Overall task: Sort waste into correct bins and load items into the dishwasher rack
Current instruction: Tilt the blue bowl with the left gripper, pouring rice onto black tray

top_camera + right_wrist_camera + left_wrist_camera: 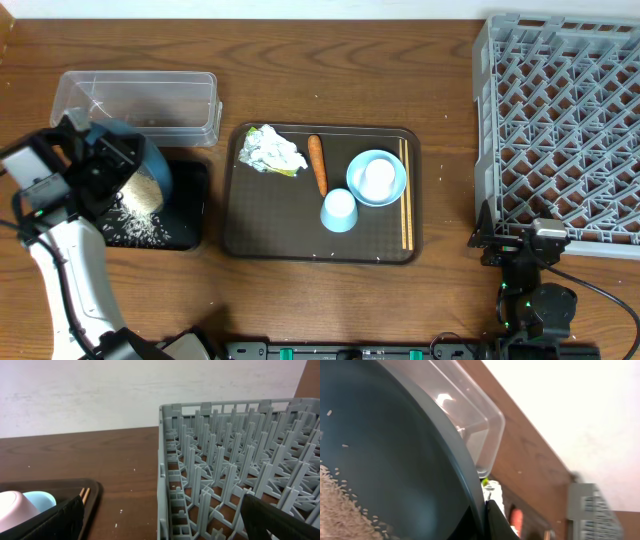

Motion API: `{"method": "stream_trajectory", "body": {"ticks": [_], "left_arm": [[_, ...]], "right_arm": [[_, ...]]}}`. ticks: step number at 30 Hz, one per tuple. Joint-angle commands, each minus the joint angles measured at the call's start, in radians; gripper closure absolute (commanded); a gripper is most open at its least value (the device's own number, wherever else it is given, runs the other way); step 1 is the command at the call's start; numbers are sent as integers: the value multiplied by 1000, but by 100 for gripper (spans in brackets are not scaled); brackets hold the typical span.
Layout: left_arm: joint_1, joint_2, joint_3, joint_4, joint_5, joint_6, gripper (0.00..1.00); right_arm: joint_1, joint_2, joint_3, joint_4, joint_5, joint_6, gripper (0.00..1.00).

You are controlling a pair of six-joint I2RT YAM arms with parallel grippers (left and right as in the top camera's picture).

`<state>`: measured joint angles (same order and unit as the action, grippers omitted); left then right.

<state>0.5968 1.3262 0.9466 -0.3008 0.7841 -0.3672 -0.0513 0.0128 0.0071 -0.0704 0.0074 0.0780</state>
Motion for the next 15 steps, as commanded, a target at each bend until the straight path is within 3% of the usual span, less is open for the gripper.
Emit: {"method": "stream_trajectory", "body": {"ticks": [1,9,15], "left_arm": [[55,-8,11,12,160,3,94],[177,-8,11,57,448,-33,94],[320,-7,11,56,556,-98,94]], "right_arm": [[0,-4,-2,-5,-5,-13,1],[0,-4,-2,-5,-5,-13,1],[0,-4,-2,-5,-5,-13,1]]}}
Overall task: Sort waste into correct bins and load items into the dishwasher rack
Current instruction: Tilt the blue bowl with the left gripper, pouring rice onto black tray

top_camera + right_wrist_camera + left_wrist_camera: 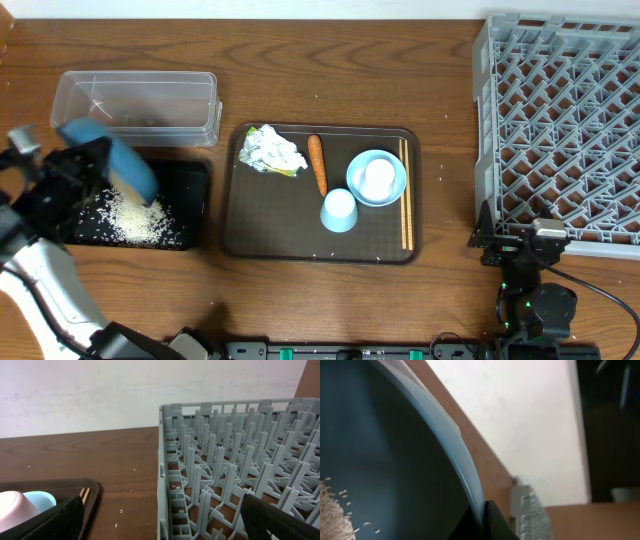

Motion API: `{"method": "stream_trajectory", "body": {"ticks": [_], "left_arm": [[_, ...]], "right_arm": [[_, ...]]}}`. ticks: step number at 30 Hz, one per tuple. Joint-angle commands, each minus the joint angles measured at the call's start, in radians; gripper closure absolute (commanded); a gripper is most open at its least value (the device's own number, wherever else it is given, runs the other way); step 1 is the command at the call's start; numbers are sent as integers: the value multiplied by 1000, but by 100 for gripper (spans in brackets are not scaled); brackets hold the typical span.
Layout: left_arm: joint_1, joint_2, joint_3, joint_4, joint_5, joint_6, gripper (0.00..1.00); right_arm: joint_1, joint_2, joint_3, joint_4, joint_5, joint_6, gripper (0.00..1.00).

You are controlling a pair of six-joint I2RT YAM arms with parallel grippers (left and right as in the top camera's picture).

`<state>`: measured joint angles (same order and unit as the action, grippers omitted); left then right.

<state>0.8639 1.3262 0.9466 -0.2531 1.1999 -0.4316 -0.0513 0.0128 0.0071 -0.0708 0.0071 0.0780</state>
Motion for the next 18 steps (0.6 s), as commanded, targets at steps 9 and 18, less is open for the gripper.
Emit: {"method": "stream_trajectory", "body": {"ticks": [9,18], "left_arm": [[163,22,1,9,202,-95,94],[166,39,0,41,259,-153,94]], "right_arm": [[0,-4,-2,-4,-5,-13,1],[0,-4,-2,-4,-5,-13,1]]}}
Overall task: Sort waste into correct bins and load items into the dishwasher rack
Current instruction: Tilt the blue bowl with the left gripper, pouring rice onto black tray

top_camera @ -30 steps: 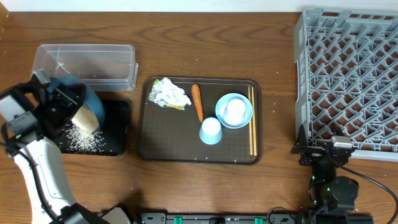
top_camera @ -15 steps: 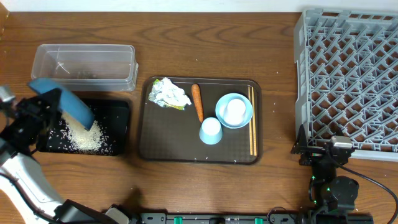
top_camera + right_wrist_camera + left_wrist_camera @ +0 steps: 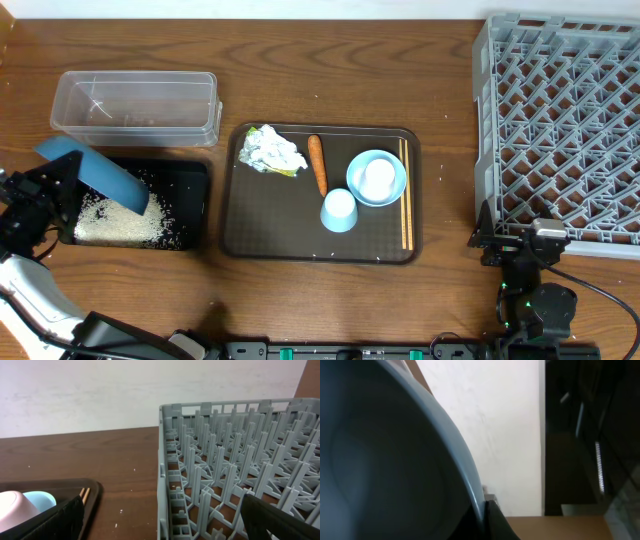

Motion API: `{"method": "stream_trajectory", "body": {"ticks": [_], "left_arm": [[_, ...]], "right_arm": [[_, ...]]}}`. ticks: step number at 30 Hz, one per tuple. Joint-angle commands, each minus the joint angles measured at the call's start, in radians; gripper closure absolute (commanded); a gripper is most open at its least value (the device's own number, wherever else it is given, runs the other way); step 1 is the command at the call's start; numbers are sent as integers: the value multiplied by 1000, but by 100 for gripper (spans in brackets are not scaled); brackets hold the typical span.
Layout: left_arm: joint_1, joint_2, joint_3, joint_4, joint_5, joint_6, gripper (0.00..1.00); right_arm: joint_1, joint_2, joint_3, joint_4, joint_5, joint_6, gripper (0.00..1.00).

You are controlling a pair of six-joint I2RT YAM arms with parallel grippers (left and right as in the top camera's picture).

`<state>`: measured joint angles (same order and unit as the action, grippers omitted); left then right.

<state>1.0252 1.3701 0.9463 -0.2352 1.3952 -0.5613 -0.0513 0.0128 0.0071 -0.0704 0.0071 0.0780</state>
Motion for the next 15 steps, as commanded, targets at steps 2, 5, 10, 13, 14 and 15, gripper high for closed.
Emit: {"method": "stream_trajectory", "body": {"ticks": [2,5,10,13,14,15], "left_arm": [[4,-4,0,34,48,-34,94],[7,-5,0,76,80,-49,94],[8,-3,0,106,89,-68,94],[22,0,0,64,52,-137,93],[28,-1,0,78,64,-130,94],[29,-1,0,112,39,-84,94]], "right_arm": [[0,-4,-2,-5,-5,-13,1],[0,-4,-2,-5,-5,-13,1],[0,-4,-2,-5,-5,-13,1],[0,-4,-2,-5,-5,-13,1],[0,-4,-2,-5,-5,-13,1],[0,-4,-2,-5,-5,-13,1]]}}
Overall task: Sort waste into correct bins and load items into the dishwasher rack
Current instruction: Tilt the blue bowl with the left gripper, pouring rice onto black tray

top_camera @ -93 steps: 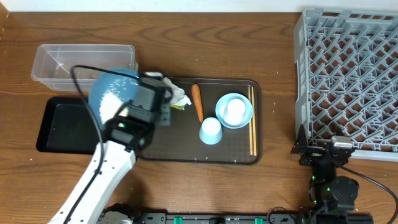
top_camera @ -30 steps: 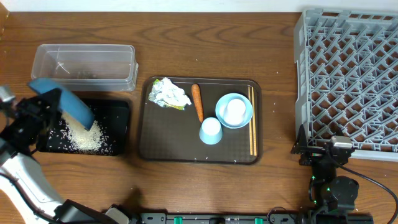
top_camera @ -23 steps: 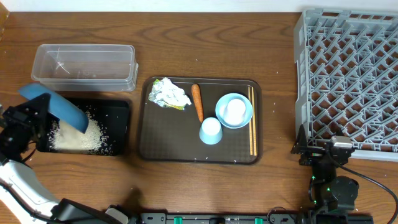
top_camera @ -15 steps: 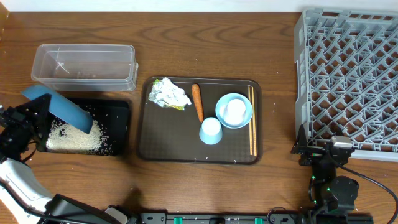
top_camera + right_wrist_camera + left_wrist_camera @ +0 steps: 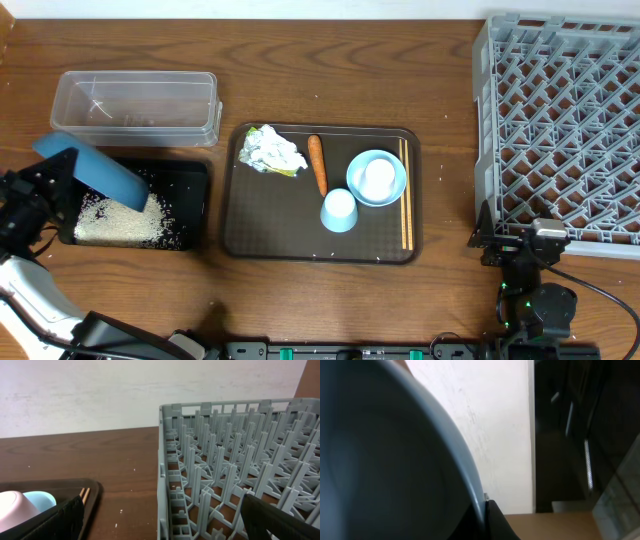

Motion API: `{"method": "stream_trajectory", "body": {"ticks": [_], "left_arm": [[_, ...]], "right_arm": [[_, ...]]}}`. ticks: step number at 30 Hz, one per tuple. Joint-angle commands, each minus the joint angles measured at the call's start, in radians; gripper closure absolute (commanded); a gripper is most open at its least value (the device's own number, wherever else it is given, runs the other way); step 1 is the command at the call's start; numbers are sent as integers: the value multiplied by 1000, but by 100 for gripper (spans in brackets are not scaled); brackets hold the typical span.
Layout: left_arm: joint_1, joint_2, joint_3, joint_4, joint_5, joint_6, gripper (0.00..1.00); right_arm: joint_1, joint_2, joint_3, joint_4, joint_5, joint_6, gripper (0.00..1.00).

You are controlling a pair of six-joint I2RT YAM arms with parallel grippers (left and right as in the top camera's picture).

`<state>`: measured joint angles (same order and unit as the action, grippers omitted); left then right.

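My left gripper (image 5: 50,190) is shut on the rim of a blue bowl (image 5: 92,170), which it holds tipped steeply on edge over the black bin (image 5: 190,175). A heap of rice (image 5: 120,222) lies in that bin. In the left wrist view the bowl's dark inside (image 5: 390,460) fills the frame, with no rice showing in it, and the left gripper (image 5: 484,516) pinches its rim. My right gripper (image 5: 165,527) rests open at the near left corner of the grey dishwasher rack (image 5: 560,130), holding nothing.
A clear plastic bin (image 5: 135,103) stands behind the black one. The dark tray (image 5: 260,235) carries crumpled paper (image 5: 270,150), a carrot (image 5: 316,163), a blue bowl (image 5: 377,177) with a white object in it, an upturned blue cup (image 5: 339,210) and chopsticks (image 5: 405,195).
The bowl in my left gripper has tipped very slightly further over the black bin. Everything else, including the right arm, is unchanged.
First the left gripper held the bowl tilted over the black bin with rice still in it and some scattered below. Then it was further left with less rice in the bowl. After that the bowl showed empty and the rice lay heaped in the bin, as now.
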<state>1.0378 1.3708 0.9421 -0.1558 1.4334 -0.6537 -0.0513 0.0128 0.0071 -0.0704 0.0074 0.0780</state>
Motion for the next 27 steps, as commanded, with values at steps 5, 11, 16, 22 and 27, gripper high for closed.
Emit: {"method": "stream_trajectory", "body": {"ticks": [5,11,16,22,27], "left_arm": [[14,6,4,50,67,0,94],[3,-44,3,22,106,8,94],[-23,-143,3,23,140,5,94],[-182,-298,3,23,137,6,94],[-386,-413,3,10,60,-15,94]], "right_arm": [[0,-4,-2,-5,-5,-13,1],[0,-4,-2,-5,-5,-13,1],[0,-4,-2,-5,-5,-13,1],[0,-4,-2,-5,-5,-13,1],[0,-4,-2,-5,-5,-13,1]]}}
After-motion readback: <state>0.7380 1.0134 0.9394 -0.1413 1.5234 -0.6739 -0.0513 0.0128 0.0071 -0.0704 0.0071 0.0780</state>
